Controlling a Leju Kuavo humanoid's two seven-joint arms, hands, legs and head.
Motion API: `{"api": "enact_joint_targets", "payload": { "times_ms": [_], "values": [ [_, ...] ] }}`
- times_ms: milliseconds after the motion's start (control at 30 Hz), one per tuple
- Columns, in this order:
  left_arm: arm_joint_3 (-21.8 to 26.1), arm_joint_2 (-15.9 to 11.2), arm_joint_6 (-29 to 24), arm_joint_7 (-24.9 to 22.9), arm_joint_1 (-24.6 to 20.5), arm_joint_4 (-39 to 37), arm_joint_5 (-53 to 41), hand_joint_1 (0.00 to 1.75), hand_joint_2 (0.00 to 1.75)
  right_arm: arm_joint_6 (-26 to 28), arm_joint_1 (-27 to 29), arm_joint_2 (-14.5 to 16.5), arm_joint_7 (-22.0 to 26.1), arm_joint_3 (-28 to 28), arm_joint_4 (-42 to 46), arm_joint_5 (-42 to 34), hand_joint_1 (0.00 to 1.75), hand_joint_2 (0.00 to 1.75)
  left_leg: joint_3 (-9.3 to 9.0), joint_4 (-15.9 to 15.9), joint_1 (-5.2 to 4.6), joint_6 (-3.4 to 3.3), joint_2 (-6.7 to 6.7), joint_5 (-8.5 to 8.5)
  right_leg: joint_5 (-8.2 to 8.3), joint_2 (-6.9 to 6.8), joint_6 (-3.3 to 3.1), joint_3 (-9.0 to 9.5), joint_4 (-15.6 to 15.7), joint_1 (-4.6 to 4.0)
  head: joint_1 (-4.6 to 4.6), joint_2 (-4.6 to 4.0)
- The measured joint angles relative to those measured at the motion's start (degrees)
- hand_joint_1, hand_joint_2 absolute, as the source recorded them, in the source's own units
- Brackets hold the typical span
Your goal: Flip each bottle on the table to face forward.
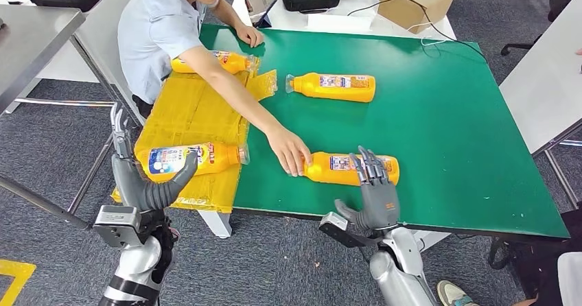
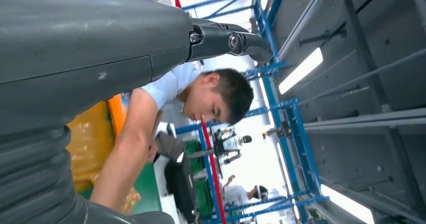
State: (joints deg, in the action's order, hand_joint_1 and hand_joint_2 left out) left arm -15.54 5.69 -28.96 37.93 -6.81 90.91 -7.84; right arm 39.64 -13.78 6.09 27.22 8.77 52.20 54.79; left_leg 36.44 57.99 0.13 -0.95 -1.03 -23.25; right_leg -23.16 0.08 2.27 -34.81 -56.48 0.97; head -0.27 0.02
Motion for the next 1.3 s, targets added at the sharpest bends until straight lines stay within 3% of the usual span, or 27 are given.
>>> {"api": "enact_joint_targets", "payload": {
  "times_ms": [167,467,600,767,867,900,1000,1033,1233,1300],
  "values": [
    [-0.83,0.36,0.27,-0.88,0.48,-0.01,-0.38,0.00,1.75,0.03,-3.35,-1.08,-5.59,-3.69,-4.48,5.77,0.00,1.75,0.00,0.00,0.01,0.01,0.05,0.00,0.00,0.01,0.00,-0.03,-0.01,-0.03,-0.02,0.00],
    [-2.63,0.50,-0.19,-2.96,-1.16,-1.87,-2.10,0.00,1.75,-1.78,-11.64,-2.82,-11.38,-4.98,-18.67,4.91,0.00,1.75,0.00,0.01,0.03,0.00,0.06,0.02,0.01,0.01,0.00,-0.03,-0.01,-0.03,-0.01,0.00],
    [-3.77,0.70,0.75,-3.99,-2.52,-3.23,-1.67,0.00,1.75,-5.07,-14.66,-3.47,-15.37,-4.98,-23.28,5.39,0.00,1.75,0.00,0.01,0.02,0.00,0.07,0.02,0.01,0.01,0.01,-0.03,-0.01,-0.02,-0.02,0.00],
    [-4.49,0.90,1.13,-4.63,-3.43,-4.31,-1.16,0.00,1.75,-7.34,-16.93,-4.17,-16.96,-4.98,-26.31,5.73,0.00,1.75,0.00,0.01,0.02,-0.01,0.08,0.01,0.01,0.02,0.01,-0.03,-0.01,-0.02,-0.01,0.00],
    [-4.76,0.92,1.96,-5.88,-4.17,-5.27,-0.12,0.00,1.75,-11.84,-18.39,-4.49,-18.27,-4.98,-27.59,5.63,0.00,1.75,-0.06,0.01,0.02,-0.01,0.11,0.01,0.02,0.02,0.01,-0.01,0.00,-0.02,-0.02,0.00],
    [-4.93,0.93,2.39,-6.26,-4.51,-5.73,0.27,0.00,1.75,-13.59,-18.97,-4.63,-18.19,-4.97,-27.92,5.39,0.22,1.75,-0.10,0.01,0.03,-0.01,0.11,0.01,0.02,0.02,0.01,0.02,0.00,-0.03,-0.03,0.00],
    [-5.43,1.00,3.52,-6.92,-5.48,-7.15,1.14,0.00,1.75,-17.97,-20.41,-5.14,-16.55,-4.96,-28.70,3.98,1.53,1.75,-0.21,0.01,0.03,-0.01,0.13,0.01,0.04,0.03,0.01,0.13,0.01,-0.03,-0.01,0.00],
    [-5.58,1.06,3.76,-7.00,-5.77,-7.59,1.32,0.00,1.75,-19.03,-20.73,-5.29,-15.88,-4.96,-28.91,3.64,1.75,1.75,-0.23,0.01,0.03,-0.02,0.14,0.02,0.06,0.04,0.02,0.15,0.01,-0.03,0.00,0.00],
    [-6.23,1.44,5.20,-7.07,-7.48,-9.74,2.82,0.00,1.75,-23.99,-22.73,-5.84,-14.03,-4.46,-30.09,5.44,1.75,1.75,-0.34,0.01,0.02,-0.05,0.21,0.05,0.21,0.24,-0.03,0.20,0.02,-0.02,0.00,0.00],
    [-6.50,1.48,6.17,-7.13,-7.96,-10.35,3.55,0.00,1.75,-26.49,-23.11,-6.08,-10.35,-4.13,-30.30,4.78,1.75,1.75,-0.42,0.01,0.02,-0.05,0.28,0.05,0.21,0.28,-0.03,0.25,0.02,-0.03,-0.01,0.00]
  ]
}}
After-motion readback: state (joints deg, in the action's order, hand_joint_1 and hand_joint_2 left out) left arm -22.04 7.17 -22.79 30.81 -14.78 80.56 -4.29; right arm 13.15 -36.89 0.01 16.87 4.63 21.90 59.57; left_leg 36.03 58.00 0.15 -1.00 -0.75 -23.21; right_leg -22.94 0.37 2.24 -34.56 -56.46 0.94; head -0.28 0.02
